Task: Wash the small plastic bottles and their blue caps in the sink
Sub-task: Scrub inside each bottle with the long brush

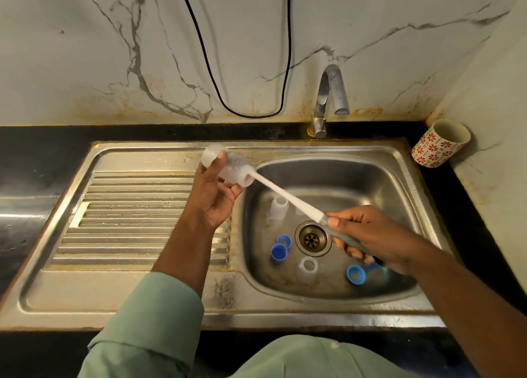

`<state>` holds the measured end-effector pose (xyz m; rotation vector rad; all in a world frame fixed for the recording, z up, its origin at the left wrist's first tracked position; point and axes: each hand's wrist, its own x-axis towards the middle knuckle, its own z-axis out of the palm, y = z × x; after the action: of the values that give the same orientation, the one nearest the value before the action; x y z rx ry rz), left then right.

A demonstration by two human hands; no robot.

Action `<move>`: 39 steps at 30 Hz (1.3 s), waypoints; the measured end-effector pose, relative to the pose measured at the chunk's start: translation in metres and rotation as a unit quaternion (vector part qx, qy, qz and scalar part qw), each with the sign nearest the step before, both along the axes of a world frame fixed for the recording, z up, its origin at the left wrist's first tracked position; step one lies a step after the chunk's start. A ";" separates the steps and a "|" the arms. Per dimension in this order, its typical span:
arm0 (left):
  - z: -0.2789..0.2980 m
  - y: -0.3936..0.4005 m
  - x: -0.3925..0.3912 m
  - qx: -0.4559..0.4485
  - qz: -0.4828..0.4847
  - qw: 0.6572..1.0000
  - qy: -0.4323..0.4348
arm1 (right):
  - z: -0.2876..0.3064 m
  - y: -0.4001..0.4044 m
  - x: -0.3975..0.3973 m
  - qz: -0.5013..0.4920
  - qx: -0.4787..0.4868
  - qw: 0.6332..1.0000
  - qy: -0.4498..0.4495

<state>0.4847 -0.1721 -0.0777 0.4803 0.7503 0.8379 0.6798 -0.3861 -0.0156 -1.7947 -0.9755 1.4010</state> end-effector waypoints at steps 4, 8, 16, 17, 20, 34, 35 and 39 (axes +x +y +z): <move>0.001 -0.002 0.005 0.052 -0.017 0.999 -0.005 | 0.001 0.004 -0.009 0.031 0.007 0.999 -0.003; -0.003 -0.001 0.002 0.049 0.000 0.999 0.001 | 0.004 0.002 0.001 0.006 0.014 0.998 -0.067; -0.013 -0.009 0.002 0.022 0.013 0.999 0.027 | -0.012 0.004 -0.007 0.025 0.016 0.988 -0.152; -0.013 -0.011 0.002 0.019 0.015 1.000 0.020 | -0.013 0.004 -0.008 0.042 0.010 0.990 -0.132; -0.013 -0.011 0.000 0.015 0.018 1.000 0.013 | -0.016 0.005 -0.006 0.011 0.012 0.995 -0.101; -0.001 -0.010 0.009 -0.002 0.015 1.000 0.008 | -0.007 0.008 0.005 0.057 0.087 0.948 -0.302; -0.001 -0.010 0.010 0.003 0.006 1.000 0.009 | -0.009 0.007 0.008 0.031 0.085 0.951 -0.296; -0.002 -0.015 0.010 -0.007 -0.005 1.000 0.013 | -0.010 0.002 0.004 0.071 0.070 0.945 -0.311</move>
<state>0.4950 -0.1873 -0.0795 0.4824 0.7768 0.8171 0.6834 -0.3841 -0.0252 -2.1350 -1.5052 0.8074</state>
